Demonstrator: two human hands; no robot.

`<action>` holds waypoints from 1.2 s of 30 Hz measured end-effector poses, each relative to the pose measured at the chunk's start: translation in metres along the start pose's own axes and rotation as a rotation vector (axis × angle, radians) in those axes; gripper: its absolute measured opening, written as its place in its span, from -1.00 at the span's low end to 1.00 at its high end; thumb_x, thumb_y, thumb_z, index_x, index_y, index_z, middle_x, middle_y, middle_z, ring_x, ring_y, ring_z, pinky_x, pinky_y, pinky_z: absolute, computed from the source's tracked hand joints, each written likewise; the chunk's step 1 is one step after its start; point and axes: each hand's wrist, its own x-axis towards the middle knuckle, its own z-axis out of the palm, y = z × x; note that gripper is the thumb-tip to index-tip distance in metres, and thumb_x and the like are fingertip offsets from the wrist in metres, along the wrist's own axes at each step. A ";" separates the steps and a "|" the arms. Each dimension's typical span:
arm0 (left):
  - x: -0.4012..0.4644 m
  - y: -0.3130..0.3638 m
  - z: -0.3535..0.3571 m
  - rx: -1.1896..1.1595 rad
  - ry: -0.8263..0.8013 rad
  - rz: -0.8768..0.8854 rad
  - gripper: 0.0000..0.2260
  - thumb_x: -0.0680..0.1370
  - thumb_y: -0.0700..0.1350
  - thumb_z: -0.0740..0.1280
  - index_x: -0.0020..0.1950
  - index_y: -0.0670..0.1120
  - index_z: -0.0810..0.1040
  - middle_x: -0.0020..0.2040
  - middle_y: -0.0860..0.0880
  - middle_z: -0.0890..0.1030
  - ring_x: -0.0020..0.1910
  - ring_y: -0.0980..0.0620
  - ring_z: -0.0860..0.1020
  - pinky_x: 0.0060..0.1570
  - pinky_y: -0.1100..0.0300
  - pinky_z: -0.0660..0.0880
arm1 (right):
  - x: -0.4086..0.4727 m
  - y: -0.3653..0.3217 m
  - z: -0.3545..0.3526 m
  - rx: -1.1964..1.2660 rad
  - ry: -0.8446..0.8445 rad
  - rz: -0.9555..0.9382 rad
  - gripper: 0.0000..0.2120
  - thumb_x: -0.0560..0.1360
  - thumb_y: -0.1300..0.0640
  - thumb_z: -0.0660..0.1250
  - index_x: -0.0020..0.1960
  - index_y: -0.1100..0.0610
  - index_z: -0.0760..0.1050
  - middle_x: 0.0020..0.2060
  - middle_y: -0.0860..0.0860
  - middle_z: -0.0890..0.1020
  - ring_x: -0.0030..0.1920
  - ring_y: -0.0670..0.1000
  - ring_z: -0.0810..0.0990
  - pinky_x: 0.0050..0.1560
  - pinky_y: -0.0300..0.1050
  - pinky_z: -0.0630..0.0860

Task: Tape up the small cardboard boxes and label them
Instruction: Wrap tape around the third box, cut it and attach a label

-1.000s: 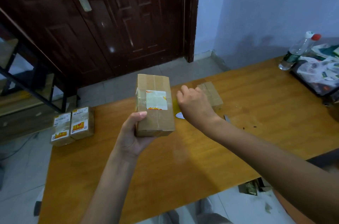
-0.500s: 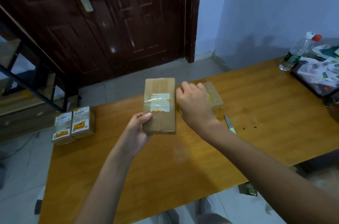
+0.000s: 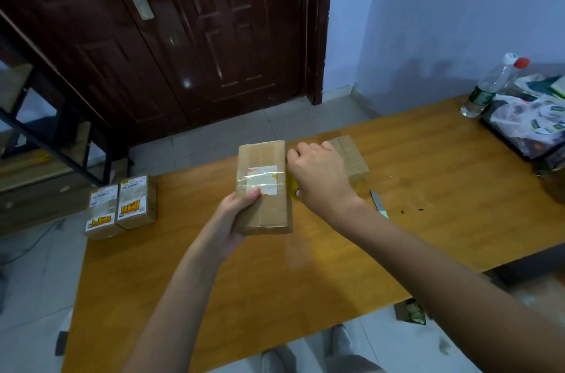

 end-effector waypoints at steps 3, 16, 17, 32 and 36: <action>-0.002 -0.001 -0.007 -0.045 0.009 0.038 -0.59 0.49 -0.05 0.33 0.30 -0.16 0.53 0.14 -0.18 0.64 -0.01 -0.06 0.64 -0.18 0.13 0.62 | -0.007 0.022 0.006 0.088 -0.020 0.030 -0.74 0.26 0.29 0.38 -0.09 0.15 0.40 -0.16 0.06 0.50 -0.16 0.09 0.42 -0.25 -0.12 0.17; 0.013 -0.103 -0.047 -0.162 0.318 -0.161 -0.65 0.35 -0.09 0.40 0.10 -0.19 0.58 -0.13 -0.11 0.69 -0.24 -0.01 0.67 -0.29 0.18 0.60 | -0.050 0.041 0.106 -0.013 -0.108 0.115 -0.60 0.26 0.44 0.34 0.05 0.16 0.53 -0.17 0.03 0.62 -0.25 0.11 0.55 -0.51 -0.18 0.20; 0.016 -0.120 -0.052 -0.167 0.353 -0.191 -0.60 0.34 -0.10 0.44 0.14 -0.21 0.56 -0.08 -0.14 0.68 -0.21 -0.04 0.67 -0.27 0.16 0.60 | -0.054 0.039 0.118 -0.038 -0.162 0.107 -0.60 0.25 0.43 0.37 0.03 0.14 0.54 -0.18 0.00 0.63 -0.24 0.08 0.56 -0.53 -0.18 0.22; 0.032 -0.213 -0.072 1.118 0.692 -0.191 -0.35 0.53 0.17 0.33 0.37 -0.31 0.32 0.30 -0.24 0.33 0.28 -0.24 0.33 0.27 -0.07 0.34 | -0.086 0.048 0.221 0.120 -0.431 0.126 -0.63 0.37 0.21 0.36 0.16 0.10 0.41 0.04 -0.01 0.52 0.08 0.07 0.47 -0.35 -0.01 0.48; 0.057 -0.188 -0.061 1.281 0.723 0.170 -0.49 0.55 0.02 0.19 0.38 -0.30 0.37 0.35 -0.25 0.42 0.33 -0.23 0.38 0.32 -0.07 0.32 | -0.086 0.053 0.222 0.140 -0.461 0.131 -0.58 0.37 0.15 0.39 0.20 0.07 0.38 0.09 -0.03 0.51 0.13 0.04 0.45 -0.26 0.01 0.53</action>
